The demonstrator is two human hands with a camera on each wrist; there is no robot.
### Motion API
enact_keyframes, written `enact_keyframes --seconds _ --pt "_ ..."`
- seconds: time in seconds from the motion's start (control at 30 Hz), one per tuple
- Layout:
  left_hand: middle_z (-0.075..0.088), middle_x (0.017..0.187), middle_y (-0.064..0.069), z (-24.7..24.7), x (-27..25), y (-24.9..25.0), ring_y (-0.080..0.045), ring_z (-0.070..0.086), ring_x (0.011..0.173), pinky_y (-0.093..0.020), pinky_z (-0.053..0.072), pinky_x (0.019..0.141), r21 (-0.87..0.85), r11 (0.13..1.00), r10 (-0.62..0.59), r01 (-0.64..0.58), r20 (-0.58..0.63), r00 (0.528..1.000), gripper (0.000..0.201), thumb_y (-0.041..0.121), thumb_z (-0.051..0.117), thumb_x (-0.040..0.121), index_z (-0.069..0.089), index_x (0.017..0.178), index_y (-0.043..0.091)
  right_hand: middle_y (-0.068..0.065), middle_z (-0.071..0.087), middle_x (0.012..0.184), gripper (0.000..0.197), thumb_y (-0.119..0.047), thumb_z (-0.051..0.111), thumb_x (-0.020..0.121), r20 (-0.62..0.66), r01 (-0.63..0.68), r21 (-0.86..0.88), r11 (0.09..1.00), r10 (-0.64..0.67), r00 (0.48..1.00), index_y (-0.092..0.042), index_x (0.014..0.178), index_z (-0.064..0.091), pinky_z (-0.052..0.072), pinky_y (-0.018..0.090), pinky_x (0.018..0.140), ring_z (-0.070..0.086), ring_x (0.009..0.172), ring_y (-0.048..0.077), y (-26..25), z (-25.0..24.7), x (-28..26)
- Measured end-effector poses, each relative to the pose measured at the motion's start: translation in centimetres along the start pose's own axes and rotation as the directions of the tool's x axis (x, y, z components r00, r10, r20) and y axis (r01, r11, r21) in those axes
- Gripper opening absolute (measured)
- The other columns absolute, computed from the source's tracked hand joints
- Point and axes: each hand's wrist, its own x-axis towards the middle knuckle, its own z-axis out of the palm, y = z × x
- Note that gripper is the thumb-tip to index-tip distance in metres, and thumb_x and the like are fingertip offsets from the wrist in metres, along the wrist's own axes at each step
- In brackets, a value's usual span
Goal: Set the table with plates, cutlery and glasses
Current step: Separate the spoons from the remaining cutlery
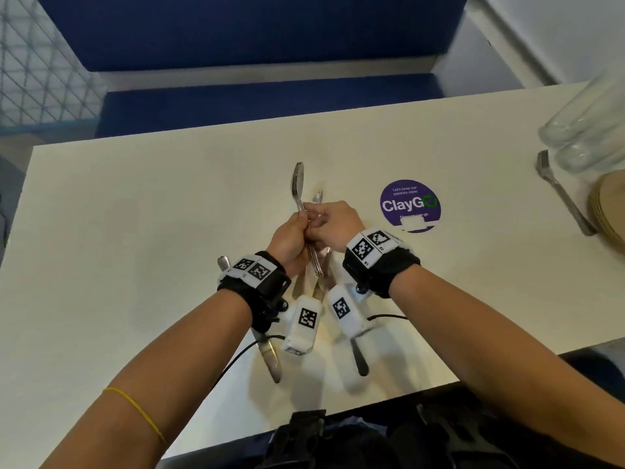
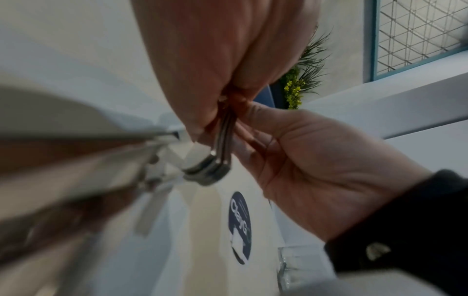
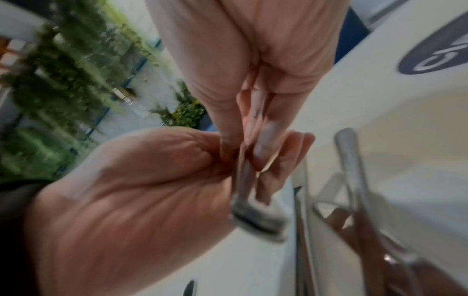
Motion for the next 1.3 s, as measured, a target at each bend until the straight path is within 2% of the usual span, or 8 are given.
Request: enact_keyframes --seconds 0.2,0.33,0.57,0.67,0.77,0.93,1.1,1.3 --pt "0.064 0.069 0.0 10.5 2.7 -1.8 -0.007 0.061 0.053 -0.019 0.053 0.055 0.225 0.97 0.079 -0.09 0.055 0.995 0.031 0.018 0.033 0.102 0.058 0.084 0.012 0.007 0.068 0.079 0.073 0.0 0.072 0.073 -0.015 -0.054 0.173 0.984 0.057 0.998 -0.014 0.14 0.044 0.056 0.038 0.087 0.067 0.083 0.021 6.2 -10.2 1.1" --pt "0.059 0.074 -0.01 16.1 5.1 -3.5 -0.017 0.049 0.059 -0.027 0.041 0.058 0.37 0.914 0.171 -0.169 0.028 0.985 0.026 0.02 0.047 0.098 0.067 0.087 0.006 0.015 0.072 0.097 0.078 -0.001 0.079 0.067 0.005 -0.091 0.153 0.984 0.092 0.996 -0.014 0.137 0.048 0.057 0.043 0.086 0.07 0.094 0.028 9.7 -16.9 0.8" --pt "0.064 0.089 -0.006 23.0 7.9 -6.8 -0.017 0.055 0.079 -0.026 0.047 0.071 0.394 0.905 0.165 -0.16 0.022 0.986 0.03 0.017 0.052 0.096 0.063 0.116 -0.002 0.02 0.071 0.097 0.038 -0.008 0.077 0.075 0.068 -0.238 0.161 0.958 0.229 0.971 -0.005 0.112 0.065 0.058 0.037 0.082 0.071 0.089 0.031 14.9 -24.1 0.1" --pt "0.062 0.075 0.001 25.3 8.9 -7.6 -0.011 0.037 0.06 -0.022 0.033 0.057 0.42 0.9 0.116 -0.117 0.027 0.993 0.031 0.019 0.055 0.095 0.064 0.118 0.001 0.019 0.071 0.091 0.019 -0.011 0.074 0.079 0.104 -0.245 0.158 0.956 0.231 0.967 0.0 0.094 0.071 0.057 0.038 0.085 0.07 0.088 0.032 16.7 -26.5 -0.1" --pt "0.059 0.083 -0.007 27.9 9.7 -8.4 -0.01 0.032 0.056 -0.022 0.029 0.055 0.419 0.903 0.084 -0.097 0.048 0.995 0.025 0.019 0.059 0.093 0.068 0.109 0.003 0.021 0.073 0.092 0.022 -0.014 0.075 0.078 0.041 -0.229 0.096 0.969 0.226 0.973 0.003 0.092 0.072 0.057 0.042 0.087 0.071 0.091 0.035 18.3 -28.5 0.0" --pt "0.051 0.043 0.002 32.2 11.1 -10.4 -0.003 0.043 0.037 -0.017 0.039 0.049 0.428 0.9 0.058 -0.082 0.068 0.996 0.018 0.007 0.062 0.089 0.063 0.072 0.001 0.019 0.074 0.089 0.022 -0.019 0.075 0.077 -0.089 -0.247 -0.074 0.966 0.24 0.967 -0.002 0.091 0.075 0.057 0.041 0.083 0.071 0.084 0.031 21.7 -31.5 -0.2" --pt "0.063 0.063 -0.009 36.6 12.6 -12.1 -0.014 0.06 0.057 -0.027 0.058 0.076 0.496 0.868 0.027 -0.041 0.034 0.999 0.017 0.003 0.066 0.085 0.067 0.068 0.006 0.011 0.067 0.08 0.019 -0.021 0.068 0.083 -0.17 -0.299 -0.399 0.867 0.251 0.953 -0.005 0.089 0.074 0.04 0.024 0.057 0.063 0.077 0.024 24.7 -35.4 0.4" --pt "0.066 0.075 -0.008 39.8 14.2 -14.1 -0.023 0.065 0.073 -0.04 0.053 0.094 0.605 0.795 -0.005 0.044 -0.065 0.998 0.006 0.007 0.067 0.083 0.07 0.086 0.004 0.005 0.041 0.06 0.033 -0.005 0.057 0.084 -0.195 -0.338 -0.488 0.804 0.277 0.941 -0.01 0.056 0.04 0.036 0.026 0.057 0.048 0.072 0.027 28.0 -37.3 1.7"
